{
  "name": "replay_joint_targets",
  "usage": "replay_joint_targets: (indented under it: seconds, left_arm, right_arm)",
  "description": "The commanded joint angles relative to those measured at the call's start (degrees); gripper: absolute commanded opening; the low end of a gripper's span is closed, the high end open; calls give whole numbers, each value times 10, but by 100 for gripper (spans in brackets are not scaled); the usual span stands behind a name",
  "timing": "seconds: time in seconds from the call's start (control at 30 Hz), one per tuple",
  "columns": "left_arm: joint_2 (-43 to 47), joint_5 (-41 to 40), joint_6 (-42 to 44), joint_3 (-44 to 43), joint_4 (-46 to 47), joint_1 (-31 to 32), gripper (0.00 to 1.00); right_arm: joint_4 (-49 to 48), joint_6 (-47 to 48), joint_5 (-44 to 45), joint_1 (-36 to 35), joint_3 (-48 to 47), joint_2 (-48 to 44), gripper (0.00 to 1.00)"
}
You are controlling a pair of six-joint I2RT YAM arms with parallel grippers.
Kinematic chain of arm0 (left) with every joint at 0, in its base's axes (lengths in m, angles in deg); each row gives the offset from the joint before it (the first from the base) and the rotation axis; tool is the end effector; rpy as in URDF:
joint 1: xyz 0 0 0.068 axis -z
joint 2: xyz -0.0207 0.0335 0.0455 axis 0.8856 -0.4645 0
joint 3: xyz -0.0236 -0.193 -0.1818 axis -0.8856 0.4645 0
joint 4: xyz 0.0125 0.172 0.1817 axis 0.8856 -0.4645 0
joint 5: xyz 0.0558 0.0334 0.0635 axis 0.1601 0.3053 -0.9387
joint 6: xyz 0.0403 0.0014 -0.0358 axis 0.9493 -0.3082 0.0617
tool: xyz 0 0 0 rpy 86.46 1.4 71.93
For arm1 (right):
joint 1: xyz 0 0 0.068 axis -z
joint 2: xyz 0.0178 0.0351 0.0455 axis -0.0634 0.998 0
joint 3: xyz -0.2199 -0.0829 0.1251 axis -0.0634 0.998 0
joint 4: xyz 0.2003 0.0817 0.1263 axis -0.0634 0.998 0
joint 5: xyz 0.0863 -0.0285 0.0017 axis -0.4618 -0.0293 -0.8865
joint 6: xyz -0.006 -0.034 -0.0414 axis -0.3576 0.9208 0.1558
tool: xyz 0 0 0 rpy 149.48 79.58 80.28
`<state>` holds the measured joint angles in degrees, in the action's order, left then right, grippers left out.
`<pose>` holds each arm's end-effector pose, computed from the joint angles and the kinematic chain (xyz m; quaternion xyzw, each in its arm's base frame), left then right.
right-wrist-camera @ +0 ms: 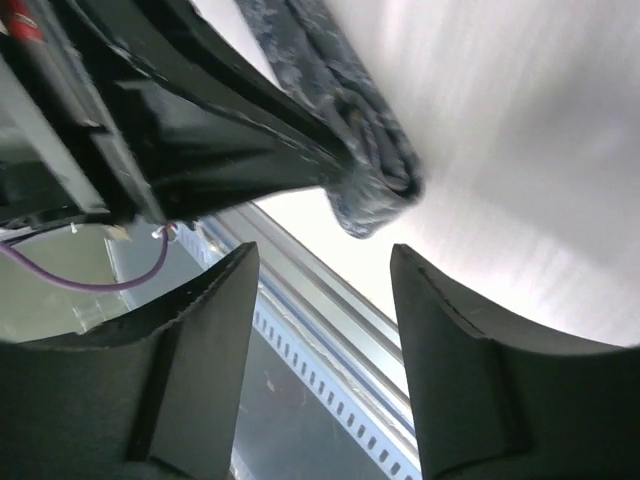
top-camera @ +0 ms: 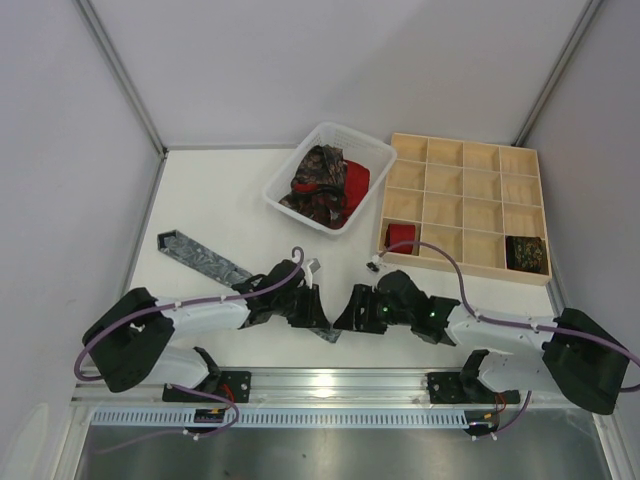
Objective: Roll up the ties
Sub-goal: Roll the tie
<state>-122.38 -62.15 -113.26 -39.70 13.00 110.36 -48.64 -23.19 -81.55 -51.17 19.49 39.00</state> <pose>0.1488 -0.1814 0.1487 0.0811 0.9252 -0.3460 0.1329 0.1243 0.1882 0.1772 -0.0441 0.8922 0.4106 0.1828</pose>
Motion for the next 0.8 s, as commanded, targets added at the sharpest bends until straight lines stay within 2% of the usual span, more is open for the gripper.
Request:
replay_joint_targets:
  seconds: [0.0, 0.2, 0.43, 0.57, 0.77]
  left_arm:
    - [-10, -21, 16, -5, 11, 2, 23]
    - [-20, -35, 26, -12, 3, -1, 24]
    - [-27, -37, 39, -6, 0, -21, 24]
    - [-25, -36, 43, 4, 5, -37, 24]
    - [-30, -22, 42, 15, 12, -43, 23]
  right_arm:
    - [-41, -77, 20, -4, 54, -21, 64]
    - [-156, -161, 30, -8, 125, 5, 67]
    - [-251, -212, 23, -16, 124, 91, 70]
    - [-243, -237, 37, -28, 106, 117, 69]
    - [-169, -252, 96, -38, 86, 116, 66]
